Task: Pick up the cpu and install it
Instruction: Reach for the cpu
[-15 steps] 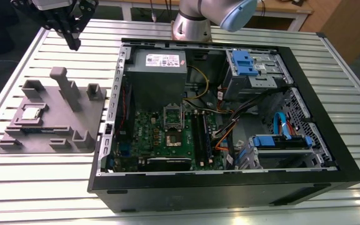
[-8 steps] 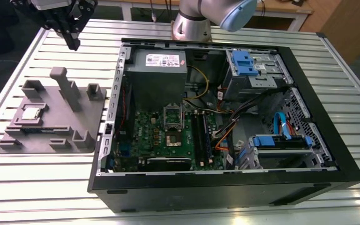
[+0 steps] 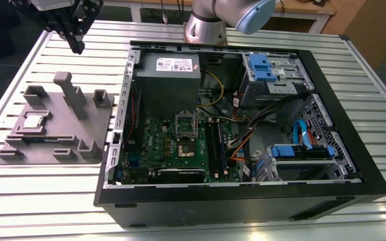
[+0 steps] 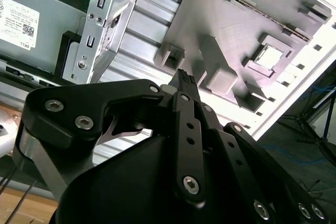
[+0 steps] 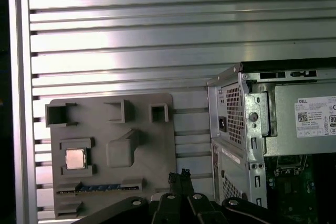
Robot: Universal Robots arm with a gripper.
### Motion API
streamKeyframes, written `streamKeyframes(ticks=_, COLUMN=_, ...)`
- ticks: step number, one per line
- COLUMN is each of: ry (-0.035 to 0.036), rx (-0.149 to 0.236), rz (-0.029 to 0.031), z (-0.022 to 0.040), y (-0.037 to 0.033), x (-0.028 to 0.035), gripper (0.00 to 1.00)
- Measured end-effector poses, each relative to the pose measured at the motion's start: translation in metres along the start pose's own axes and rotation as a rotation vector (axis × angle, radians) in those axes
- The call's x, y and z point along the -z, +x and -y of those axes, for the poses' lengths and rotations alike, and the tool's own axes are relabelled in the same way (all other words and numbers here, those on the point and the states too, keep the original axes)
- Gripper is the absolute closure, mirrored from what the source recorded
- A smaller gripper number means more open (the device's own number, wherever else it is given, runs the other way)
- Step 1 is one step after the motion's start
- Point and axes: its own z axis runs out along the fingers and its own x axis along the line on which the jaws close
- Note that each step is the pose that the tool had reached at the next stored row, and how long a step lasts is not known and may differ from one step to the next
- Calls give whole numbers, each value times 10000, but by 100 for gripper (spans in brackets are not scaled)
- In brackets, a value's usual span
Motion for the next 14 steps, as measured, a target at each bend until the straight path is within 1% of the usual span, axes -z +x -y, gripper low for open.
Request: streamKeyframes(ticks=14, ry=0, rx=-1, rz=-1, z=2, y=34, x=1, gripper=89)
